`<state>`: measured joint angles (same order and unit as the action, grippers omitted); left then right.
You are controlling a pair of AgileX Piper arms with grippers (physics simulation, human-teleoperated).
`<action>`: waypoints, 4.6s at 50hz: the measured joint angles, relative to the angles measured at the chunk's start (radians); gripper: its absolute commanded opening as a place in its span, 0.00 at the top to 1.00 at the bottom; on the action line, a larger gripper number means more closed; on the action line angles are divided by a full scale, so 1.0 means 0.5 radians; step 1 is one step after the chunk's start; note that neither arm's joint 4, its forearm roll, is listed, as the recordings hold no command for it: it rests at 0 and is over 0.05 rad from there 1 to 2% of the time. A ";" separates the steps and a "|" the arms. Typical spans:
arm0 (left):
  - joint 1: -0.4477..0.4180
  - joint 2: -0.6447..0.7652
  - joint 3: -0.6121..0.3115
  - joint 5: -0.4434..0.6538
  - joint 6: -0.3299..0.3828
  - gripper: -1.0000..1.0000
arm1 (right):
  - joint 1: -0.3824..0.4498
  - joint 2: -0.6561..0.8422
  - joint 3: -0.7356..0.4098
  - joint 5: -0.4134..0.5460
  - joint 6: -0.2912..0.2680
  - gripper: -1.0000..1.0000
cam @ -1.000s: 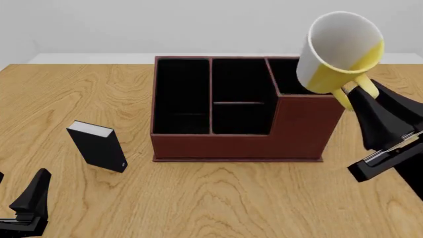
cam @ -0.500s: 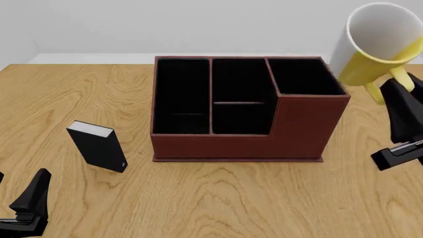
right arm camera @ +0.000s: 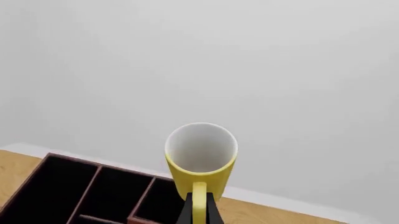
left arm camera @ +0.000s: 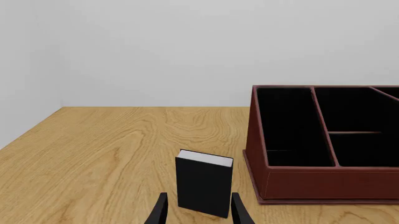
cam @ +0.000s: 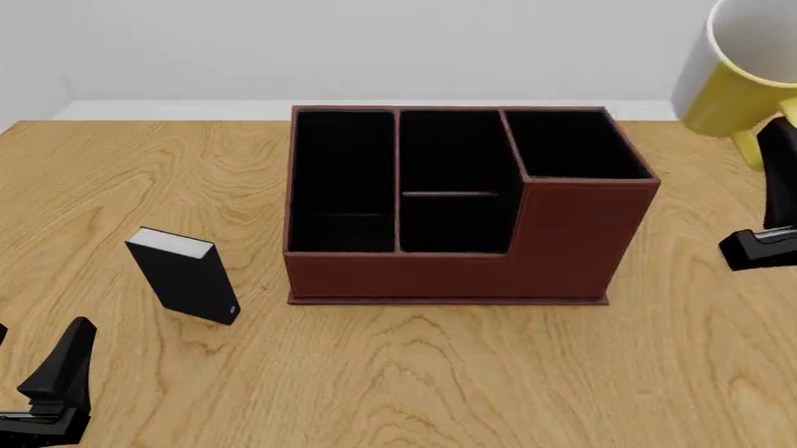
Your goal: Pick up the yellow and white mug and place it to the right of the caddy.
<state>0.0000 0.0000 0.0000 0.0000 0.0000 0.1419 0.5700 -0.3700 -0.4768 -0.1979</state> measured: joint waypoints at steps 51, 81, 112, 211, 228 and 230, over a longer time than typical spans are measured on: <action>0.000 0.000 0.000 0.000 0.000 0.00 | -0.598 0.911 0.075 -0.763 0.084 1.00; 0.000 0.000 0.000 0.000 0.000 0.00 | -0.664 1.534 0.235 -1.304 0.079 1.00; 0.000 0.000 0.000 0.000 0.000 0.00 | -0.645 1.821 0.269 -1.473 0.070 1.00; 0.000 0.000 0.000 0.000 0.000 0.00 | -0.635 2.419 0.021 -1.483 0.027 1.00; 0.000 0.000 0.000 0.000 0.000 0.00 | -0.641 2.503 -0.020 -1.483 0.014 1.00; 0.000 0.000 0.000 0.000 0.000 0.00 | -0.643 2.511 -0.024 -1.483 0.013 1.00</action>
<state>0.0000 0.0000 0.0000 0.0000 0.0000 -0.1793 1.8253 -0.3817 -1.2184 -0.1914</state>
